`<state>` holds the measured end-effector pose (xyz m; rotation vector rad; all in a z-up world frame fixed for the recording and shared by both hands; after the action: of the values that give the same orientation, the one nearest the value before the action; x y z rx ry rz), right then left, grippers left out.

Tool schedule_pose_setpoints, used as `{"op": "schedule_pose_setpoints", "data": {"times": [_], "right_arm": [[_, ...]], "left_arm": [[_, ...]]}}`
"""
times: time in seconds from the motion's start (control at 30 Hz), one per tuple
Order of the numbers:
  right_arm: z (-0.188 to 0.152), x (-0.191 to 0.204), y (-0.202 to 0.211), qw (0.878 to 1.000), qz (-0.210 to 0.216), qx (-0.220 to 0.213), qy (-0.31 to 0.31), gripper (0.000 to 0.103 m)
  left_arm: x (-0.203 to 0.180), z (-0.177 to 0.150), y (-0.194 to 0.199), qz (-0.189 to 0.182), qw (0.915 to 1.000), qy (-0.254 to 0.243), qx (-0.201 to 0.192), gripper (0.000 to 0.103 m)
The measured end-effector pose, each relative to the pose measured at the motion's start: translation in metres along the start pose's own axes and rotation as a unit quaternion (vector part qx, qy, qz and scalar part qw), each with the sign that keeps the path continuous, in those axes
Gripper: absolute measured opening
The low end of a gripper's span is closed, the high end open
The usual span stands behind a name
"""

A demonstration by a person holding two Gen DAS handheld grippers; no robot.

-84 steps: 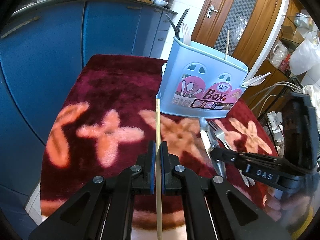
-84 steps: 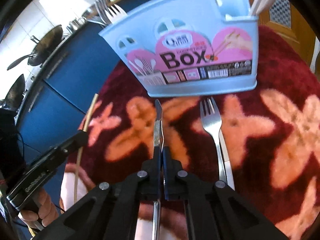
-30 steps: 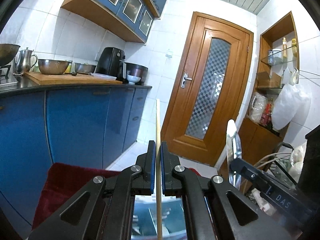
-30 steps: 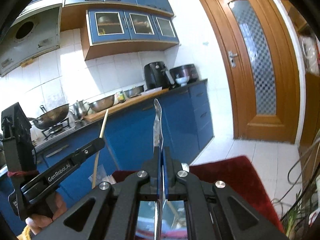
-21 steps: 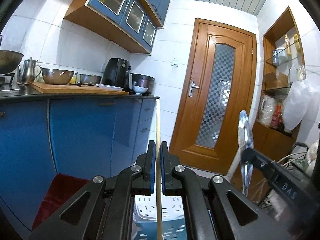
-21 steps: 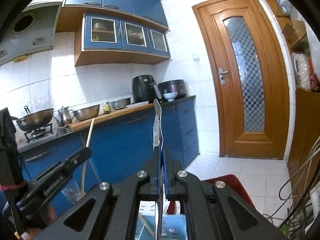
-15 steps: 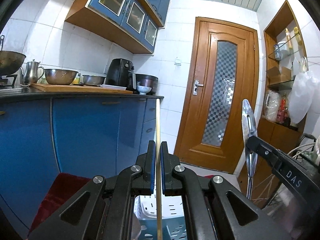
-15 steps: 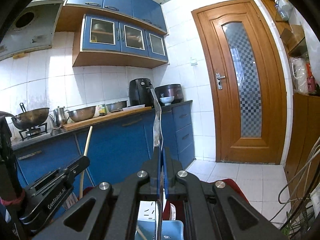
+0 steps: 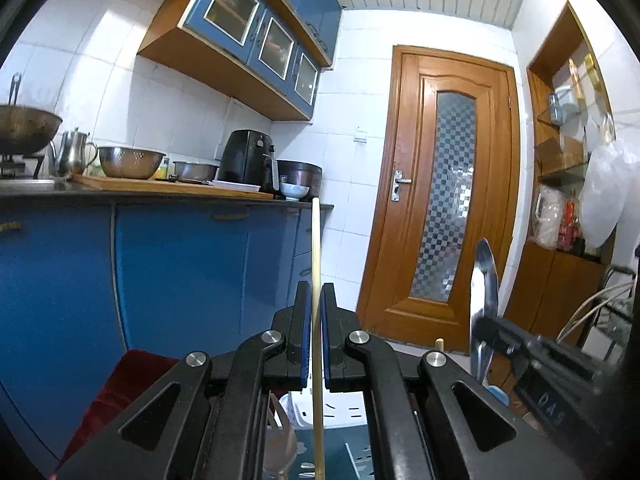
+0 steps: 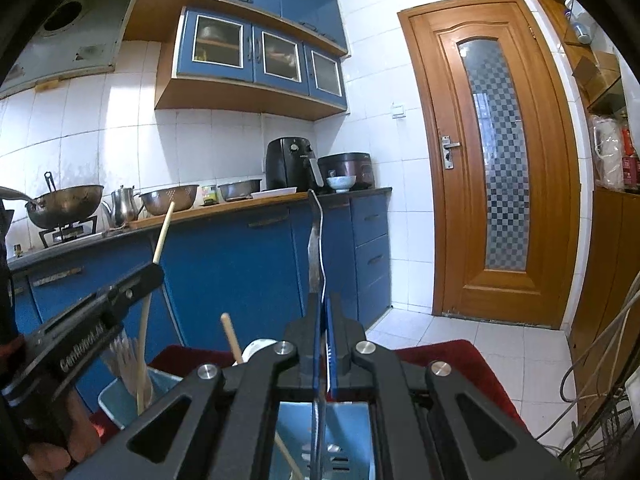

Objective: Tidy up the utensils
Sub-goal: 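Open the right tool to drop the knife into the holder while the left tool releases the chopstick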

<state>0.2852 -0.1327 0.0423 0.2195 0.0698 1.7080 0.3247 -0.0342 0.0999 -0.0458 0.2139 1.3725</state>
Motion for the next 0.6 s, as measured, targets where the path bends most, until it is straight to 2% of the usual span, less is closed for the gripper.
{"op": "schedule_pose_setpoints", "data": {"times": [0.1,0.17,0.23,0.53,0.6], "right_arm": [[-0.004,0.001,0.003,1.0,0.008,0.009,-0.004,0.007],[-0.006,0.002,0.005,1.0,0.016,0.016,-0.007,0.018],[-0.005,0.001,0.01,1.0,0.02,0.014,-0.013,0.038],[0.007,-0.003,0.029,0.999,0.031,0.003,-0.037,0.041],[0.01,-0.003,0.032,0.999,0.032,0.001,-0.04,0.041]], "left_arm": [[0.001,0.002,0.004,0.003,0.9999,0.007,-0.009,0.002],[-0.001,0.003,0.005,-0.002,0.9999,0.009,-0.01,0.002],[-0.002,0.001,0.005,-0.01,0.9999,0.011,-0.003,0.002],[-0.001,-0.007,0.01,-0.019,0.9993,0.022,0.022,0.003],[0.0,-0.008,0.013,-0.019,0.9992,0.021,0.027,0.011]]}}
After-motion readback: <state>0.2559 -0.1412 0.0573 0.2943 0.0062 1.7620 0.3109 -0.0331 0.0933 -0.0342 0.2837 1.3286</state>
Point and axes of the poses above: each gripper's, at about its wrist camera, not at the fingertips, and y roughly against the way its jaws point, x to its left, z to its top, the point moved 10 cm from there along -y, roughly the way its jaws point, and after that the axes turned 2 degrees about -x, right-handed, at the moved point
